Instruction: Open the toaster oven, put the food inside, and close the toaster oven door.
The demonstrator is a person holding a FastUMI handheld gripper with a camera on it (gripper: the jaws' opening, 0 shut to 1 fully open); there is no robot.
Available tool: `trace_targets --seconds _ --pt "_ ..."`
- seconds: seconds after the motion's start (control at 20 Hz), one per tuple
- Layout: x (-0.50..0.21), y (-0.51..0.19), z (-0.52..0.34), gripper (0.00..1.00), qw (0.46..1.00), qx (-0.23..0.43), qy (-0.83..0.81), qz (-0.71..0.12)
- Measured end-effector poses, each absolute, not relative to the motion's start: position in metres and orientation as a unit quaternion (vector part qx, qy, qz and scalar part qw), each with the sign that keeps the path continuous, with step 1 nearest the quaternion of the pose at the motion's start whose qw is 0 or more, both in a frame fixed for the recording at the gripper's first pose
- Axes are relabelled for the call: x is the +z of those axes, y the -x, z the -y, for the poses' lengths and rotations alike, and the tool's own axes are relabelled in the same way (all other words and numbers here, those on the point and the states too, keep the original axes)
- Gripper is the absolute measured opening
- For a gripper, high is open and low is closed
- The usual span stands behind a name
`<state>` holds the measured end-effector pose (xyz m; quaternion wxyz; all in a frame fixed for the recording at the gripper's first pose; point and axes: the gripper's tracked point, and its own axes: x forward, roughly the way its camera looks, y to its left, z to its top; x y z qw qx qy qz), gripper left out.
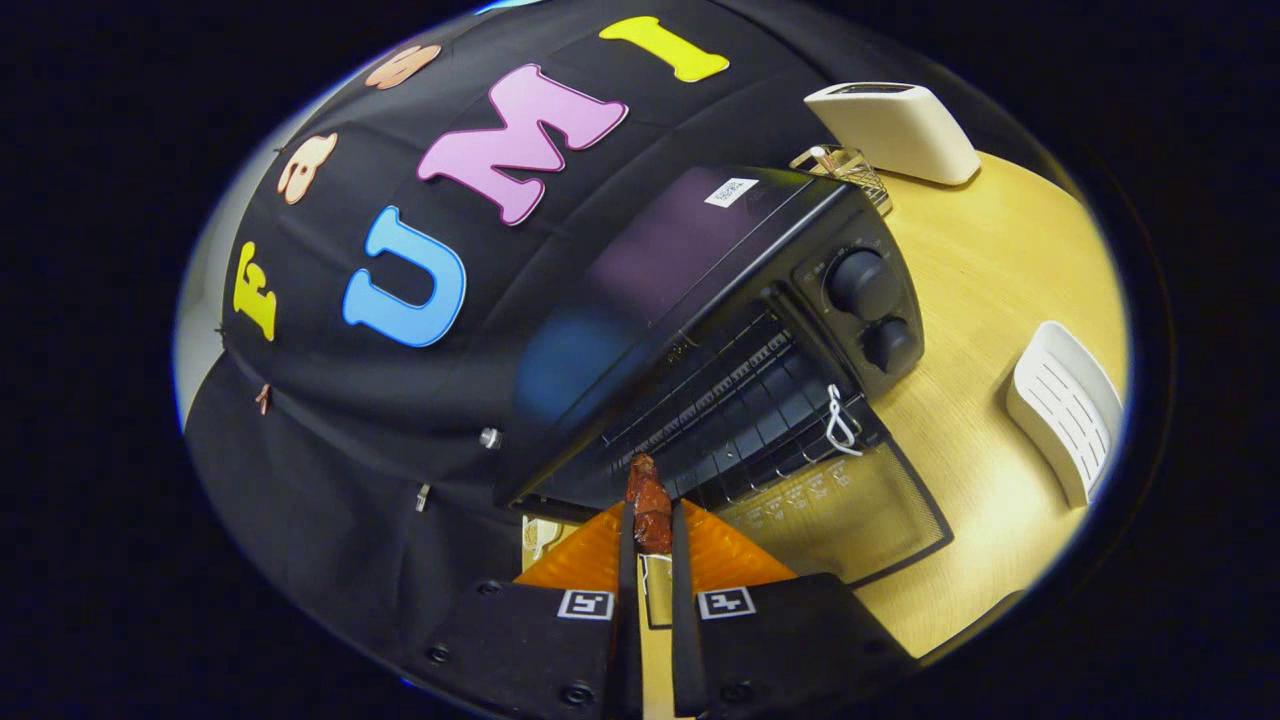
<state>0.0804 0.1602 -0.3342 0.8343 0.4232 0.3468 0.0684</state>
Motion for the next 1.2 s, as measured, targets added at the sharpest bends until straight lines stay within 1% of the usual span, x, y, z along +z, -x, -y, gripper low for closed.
trace_targets --seconds 0.2,0.55,0.65,0.7,0.75,0.85,0.95,1.05,1.2 --pt "-0.354 -0.109 -0.168 0.16 0.835 0.039 -0.435 -0.336" --pt "-0.379 -0.147 -0.174 0.16 0.822 0.012 -0.466 -0.327" --pt "-0.388 -0.145 -0.171 0.19 0.828 -0.002 -0.448 -0.337" --pt "-0.392 -0.140 -0.167 0.25 0.833 -0.008 -0.434 -0.344" --pt "-0.396 -0.137 -0.166 0.29 0.837 -0.012 -0.421 -0.350" --pt "-0.391 -0.138 -0.168 0.53 0.840 -0.001 -0.420 -0.344" --pt "-0.382 -0.134 -0.166 0.77 0.846 -0.005 -0.413 -0.338" --pt "-0.383 -0.127 -0.160 0.95 0.852 -0.010 -0.394 -0.344" --pt "-0.380 -0.114 -0.151 0.97 0.860 -0.016 -0.369 -0.352"
